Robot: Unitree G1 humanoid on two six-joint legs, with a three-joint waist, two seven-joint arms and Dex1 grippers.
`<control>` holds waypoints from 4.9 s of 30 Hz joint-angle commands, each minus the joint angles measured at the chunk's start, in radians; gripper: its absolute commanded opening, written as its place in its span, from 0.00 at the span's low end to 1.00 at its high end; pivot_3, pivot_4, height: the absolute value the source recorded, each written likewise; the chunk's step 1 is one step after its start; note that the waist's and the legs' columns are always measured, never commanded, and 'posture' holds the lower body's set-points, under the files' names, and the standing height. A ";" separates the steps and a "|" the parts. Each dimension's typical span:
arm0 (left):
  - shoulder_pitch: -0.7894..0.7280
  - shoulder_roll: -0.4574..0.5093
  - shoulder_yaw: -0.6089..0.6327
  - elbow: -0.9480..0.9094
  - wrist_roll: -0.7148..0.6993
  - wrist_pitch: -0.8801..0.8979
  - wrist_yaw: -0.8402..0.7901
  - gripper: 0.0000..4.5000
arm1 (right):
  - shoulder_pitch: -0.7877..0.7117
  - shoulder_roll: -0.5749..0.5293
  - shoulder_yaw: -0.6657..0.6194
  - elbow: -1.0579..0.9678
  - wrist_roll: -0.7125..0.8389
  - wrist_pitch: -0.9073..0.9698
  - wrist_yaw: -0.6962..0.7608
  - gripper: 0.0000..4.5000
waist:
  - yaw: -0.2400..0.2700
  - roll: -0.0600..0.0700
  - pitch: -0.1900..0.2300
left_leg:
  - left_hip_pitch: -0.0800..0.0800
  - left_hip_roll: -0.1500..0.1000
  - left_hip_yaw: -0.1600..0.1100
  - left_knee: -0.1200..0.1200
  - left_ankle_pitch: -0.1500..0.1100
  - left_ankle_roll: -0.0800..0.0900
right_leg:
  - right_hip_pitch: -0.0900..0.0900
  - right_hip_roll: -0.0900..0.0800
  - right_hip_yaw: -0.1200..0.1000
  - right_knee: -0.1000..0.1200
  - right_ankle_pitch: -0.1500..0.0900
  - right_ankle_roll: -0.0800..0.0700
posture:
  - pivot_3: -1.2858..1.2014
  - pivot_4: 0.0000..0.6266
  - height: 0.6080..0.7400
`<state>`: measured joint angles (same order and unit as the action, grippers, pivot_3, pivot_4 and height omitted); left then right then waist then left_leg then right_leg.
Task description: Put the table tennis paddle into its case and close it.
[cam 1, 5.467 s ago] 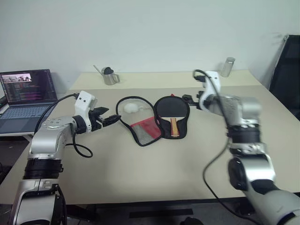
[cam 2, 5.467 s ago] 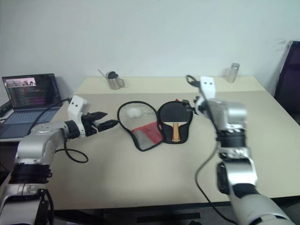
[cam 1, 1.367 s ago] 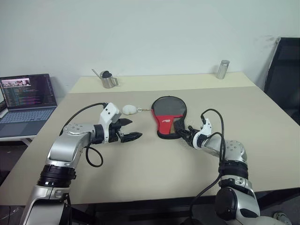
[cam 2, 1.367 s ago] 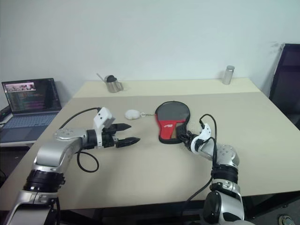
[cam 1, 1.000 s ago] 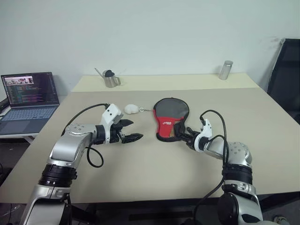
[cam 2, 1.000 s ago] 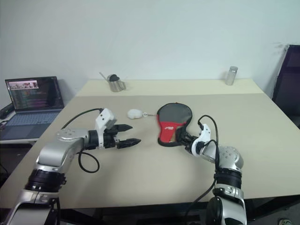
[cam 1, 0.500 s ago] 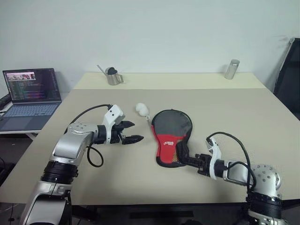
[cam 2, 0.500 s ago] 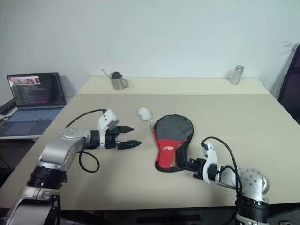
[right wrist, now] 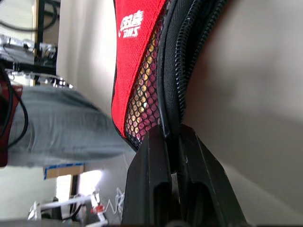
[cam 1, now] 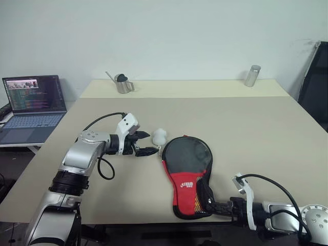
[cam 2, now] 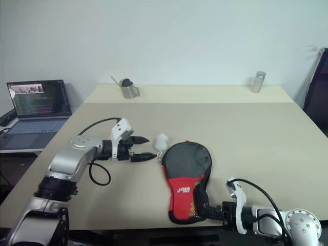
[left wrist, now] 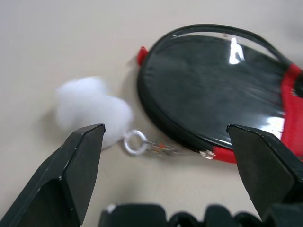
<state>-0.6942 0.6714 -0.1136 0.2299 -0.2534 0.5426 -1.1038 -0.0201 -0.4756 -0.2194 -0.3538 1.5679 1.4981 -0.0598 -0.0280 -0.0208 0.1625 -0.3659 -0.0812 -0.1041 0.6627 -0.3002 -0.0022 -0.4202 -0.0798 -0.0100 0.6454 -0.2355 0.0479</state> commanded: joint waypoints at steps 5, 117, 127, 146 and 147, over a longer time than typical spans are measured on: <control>-0.044 -0.007 0.006 0.014 0.008 -0.036 -0.005 1.00 | 0.002 -0.109 0.110 -0.034 0.143 -0.145 -0.047 0.01 | -0.001 0.000 0.000 | 0.000 0.001 0.001 0.001 0.000 0.001 | 0.000 0.001 0.000 0.000 0.000 0.000 | 0.52 0.24 1.00; -0.629 -0.594 -0.293 1.148 0.805 -0.585 1.039 0.07 | -0.456 0.295 0.618 0.297 -1.340 -0.628 0.624 1.00 | -0.001 -0.005 -0.008 | 0.002 0.004 -0.002 0.013 0.004 -0.008 | 0.000 0.011 -0.002 0.012 0.009 -0.002 | 0.52 0.24 1.00; -0.682 -0.673 -0.408 1.153 0.948 -0.685 1.235 0.07 | -0.449 0.333 0.615 0.330 -1.348 -0.640 0.616 1.00 | 0.002 -0.005 -0.007 | 0.001 0.004 -0.002 0.013 0.004 -0.008 | 0.000 0.011 -0.002 0.012 0.007 0.002 | 0.52 0.24 1.00; -0.588 -0.752 -0.452 1.165 0.984 -0.732 1.015 0.07 | -0.415 0.339 0.604 0.222 -1.335 -0.566 0.599 1.00 | 0.006 -0.004 -0.006 | 0.001 0.003 -0.001 0.013 0.003 -0.007 | 0.000 0.010 -0.003 0.011 0.005 0.005 | 0.52 0.24 1.00; -0.579 -0.746 -0.443 1.164 0.975 -0.721 0.995 0.23 | -0.416 0.339 0.603 0.221 -1.334 -0.562 0.600 1.00 | 0.005 -0.004 -0.006 | 0.001 0.003 -0.001 0.013 0.003 -0.007 | 0.000 0.010 -0.003 0.011 0.005 0.005 | 0.52 0.24 1.00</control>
<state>-1.2810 -0.0363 -0.5648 1.4245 0.7366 -0.1810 -0.0841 -0.4492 -0.1439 0.3596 -0.1574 0.2227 0.8885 0.5418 -0.0227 -0.0252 0.1561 -0.3651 -0.0782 -0.1055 0.6758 -0.2969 -0.0089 -0.4201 -0.0695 -0.0131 0.6563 -0.2308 0.0525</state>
